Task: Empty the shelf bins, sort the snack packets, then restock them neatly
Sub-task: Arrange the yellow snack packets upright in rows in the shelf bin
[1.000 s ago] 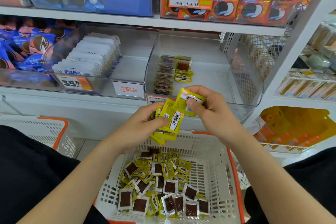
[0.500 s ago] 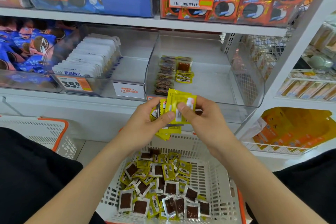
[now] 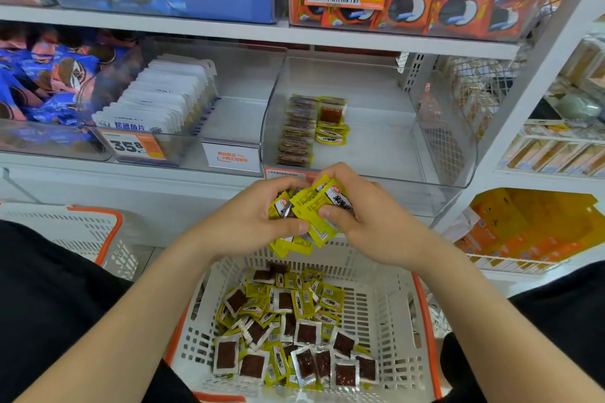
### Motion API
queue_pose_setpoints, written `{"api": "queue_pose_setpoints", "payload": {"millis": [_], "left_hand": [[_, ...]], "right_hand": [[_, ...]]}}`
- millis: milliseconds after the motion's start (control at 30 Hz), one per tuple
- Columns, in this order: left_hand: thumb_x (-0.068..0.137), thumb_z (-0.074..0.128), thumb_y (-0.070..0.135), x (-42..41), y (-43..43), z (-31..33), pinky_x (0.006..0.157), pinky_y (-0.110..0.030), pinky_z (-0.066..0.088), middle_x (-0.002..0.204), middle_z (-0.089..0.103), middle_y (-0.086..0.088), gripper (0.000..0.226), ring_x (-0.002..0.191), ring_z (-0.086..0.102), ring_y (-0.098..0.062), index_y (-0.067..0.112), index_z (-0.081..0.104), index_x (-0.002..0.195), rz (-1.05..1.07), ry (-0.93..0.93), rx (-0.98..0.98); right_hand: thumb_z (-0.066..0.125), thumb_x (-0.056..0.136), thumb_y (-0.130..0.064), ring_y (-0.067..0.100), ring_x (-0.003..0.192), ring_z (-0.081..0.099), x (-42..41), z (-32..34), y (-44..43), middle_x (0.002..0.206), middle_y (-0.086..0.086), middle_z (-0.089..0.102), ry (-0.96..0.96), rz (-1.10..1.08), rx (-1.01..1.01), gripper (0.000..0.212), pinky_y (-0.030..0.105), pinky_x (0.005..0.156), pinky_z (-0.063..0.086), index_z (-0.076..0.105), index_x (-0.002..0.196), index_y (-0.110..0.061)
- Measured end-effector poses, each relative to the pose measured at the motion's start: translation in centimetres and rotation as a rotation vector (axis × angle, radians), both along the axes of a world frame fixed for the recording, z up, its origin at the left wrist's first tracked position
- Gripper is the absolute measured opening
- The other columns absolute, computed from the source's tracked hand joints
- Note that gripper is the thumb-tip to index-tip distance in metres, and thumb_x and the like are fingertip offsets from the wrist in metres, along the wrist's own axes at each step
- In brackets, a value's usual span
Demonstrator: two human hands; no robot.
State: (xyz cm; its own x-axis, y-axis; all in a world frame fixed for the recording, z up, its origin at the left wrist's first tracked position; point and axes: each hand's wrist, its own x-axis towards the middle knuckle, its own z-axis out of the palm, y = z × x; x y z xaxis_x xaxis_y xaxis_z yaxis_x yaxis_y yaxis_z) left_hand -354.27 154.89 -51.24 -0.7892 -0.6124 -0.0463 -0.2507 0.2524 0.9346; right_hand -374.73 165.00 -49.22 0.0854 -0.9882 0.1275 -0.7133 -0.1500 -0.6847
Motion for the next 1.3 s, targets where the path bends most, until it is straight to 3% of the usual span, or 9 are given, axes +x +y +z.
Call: {"api": "queue_pose_setpoints", "payload": {"millis": [100, 267, 400, 600, 733, 867, 967, 1100, 1300], "left_hand": [[0.088, 0.085, 0.017, -0.2, 0.0, -0.2, 0.099, -0.043, 0.058, 0.120, 0.075, 0.008, 0.046, 0.111, 0.071, -0.011, 0.024, 0.067, 0.130, 0.129, 0.003, -0.058], [0.079, 0.090, 0.042, -0.6, 0.6, -0.2, 0.078, -0.048, 0.063, 0.101, 0.077, 0.005, 0.037, 0.089, 0.075, -0.019, 0.029, 0.068, 0.106, 0.332, 0.108, 0.013], [0.092, 0.075, 0.004, -1.0, 1.3, 0.3, 0.078, -0.043, 0.064, 0.114, 0.077, -0.014, 0.039, 0.099, 0.076, -0.031, 0.014, 0.065, 0.129, 0.272, 0.244, 0.378], [0.097, 0.051, 0.009, -0.3, 0.3, 1.4, 0.065, -0.042, 0.063, 0.120, 0.071, -0.029, 0.036, 0.092, 0.074, -0.040, -0.002, 0.064, 0.129, 0.322, 0.496, 0.916], [0.093, 0.069, 0.006, -0.5, 0.4, 1.0, 0.065, -0.043, 0.064, 0.120, 0.073, -0.025, 0.034, 0.085, 0.074, -0.033, 0.008, 0.067, 0.127, 0.382, 0.341, 0.648], [0.096, 0.067, 0.000, -1.0, 0.4, 1.0, 0.085, -0.059, 0.059, 0.113, 0.077, -0.013, 0.036, 0.084, 0.077, -0.035, 0.018, 0.066, 0.128, 0.530, 0.408, 0.545], [0.098, 0.067, 0.002, -0.7, 0.3, 0.9, 0.072, -0.050, 0.064, 0.111, 0.077, -0.005, 0.034, 0.094, 0.077, -0.033, 0.024, 0.065, 0.124, 0.567, 0.327, 0.288], [0.098, 0.072, 0.008, -0.2, 0.0, 1.1, 0.075, -0.047, 0.064, 0.107, 0.076, -0.002, 0.031, 0.092, 0.077, -0.028, 0.025, 0.064, 0.122, 0.316, 0.123, 0.114], [0.100, 0.070, 0.012, -0.7, 0.6, 0.8, 0.086, -0.049, 0.063, 0.110, 0.076, 0.003, 0.031, 0.101, 0.074, -0.022, 0.030, 0.066, 0.125, 0.269, 0.145, -0.018]], "right_hand": [[0.066, 0.100, -0.015, 0.002, 0.075, 0.060, 0.2, -0.3, -0.2, 0.081, -0.015, 0.064, -0.033, -0.150, -0.093, 0.024, 0.018, 0.064, 0.046, 0.053, 0.118, -0.024], [0.066, 0.100, -0.015, 0.014, 0.088, 0.071, -0.6, -0.8, -0.9, 0.096, -0.009, 0.073, -0.312, -0.234, -0.059, 0.025, 0.045, 0.080, 0.059, 0.052, 0.116, -0.027], [0.062, 0.100, -0.003, 0.011, 0.079, 0.062, 0.3, -0.5, -0.2, 0.091, -0.017, 0.063, -0.157, -0.258, -0.345, 0.028, 0.026, 0.070, 0.049, 0.051, 0.121, -0.018], [0.054, 0.101, -0.008, 0.021, 0.109, 0.063, 0.2, -1.0, 0.4, 0.117, -0.008, 0.067, 0.264, 0.028, -0.548, 0.021, 0.048, 0.084, 0.050, 0.055, 0.115, -0.023], [0.054, 0.098, -0.003, 0.017, 0.119, 0.064, -0.1, -1.2, 0.5, 0.121, -0.010, 0.070, 0.306, 0.092, -0.523, 0.021, 0.047, 0.088, 0.049, 0.061, 0.111, -0.018], [0.062, 0.099, 0.002, 0.005, 0.115, 0.065, 0.7, -0.8, 0.6, 0.118, -0.010, 0.072, -0.106, -0.107, -0.449, 0.027, 0.033, 0.095, 0.052, 0.055, 0.110, -0.021], [0.061, 0.100, 0.004, 0.017, 0.108, 0.066, 0.0, -0.2, 0.2, 0.112, -0.008, 0.066, -0.332, -0.164, -0.377, 0.027, 0.042, 0.090, 0.053, 0.053, 0.116, -0.015], [0.058, 0.102, 0.000, 0.014, 0.096, 0.062, -0.5, 0.1, 0.2, 0.109, -0.017, 0.057, -0.221, -0.046, -0.188, 0.052, 0.030, 0.080, 0.053, 0.041, 0.145, -0.024], [0.052, 0.108, -0.011, 0.002, 0.094, 0.068, 1.1, -0.3, 0.0, 0.102, -0.018, 0.071, -0.523, -0.252, 0.015, 0.022, 0.019, 0.072, 0.055, 0.057, 0.122, -0.027]]}}
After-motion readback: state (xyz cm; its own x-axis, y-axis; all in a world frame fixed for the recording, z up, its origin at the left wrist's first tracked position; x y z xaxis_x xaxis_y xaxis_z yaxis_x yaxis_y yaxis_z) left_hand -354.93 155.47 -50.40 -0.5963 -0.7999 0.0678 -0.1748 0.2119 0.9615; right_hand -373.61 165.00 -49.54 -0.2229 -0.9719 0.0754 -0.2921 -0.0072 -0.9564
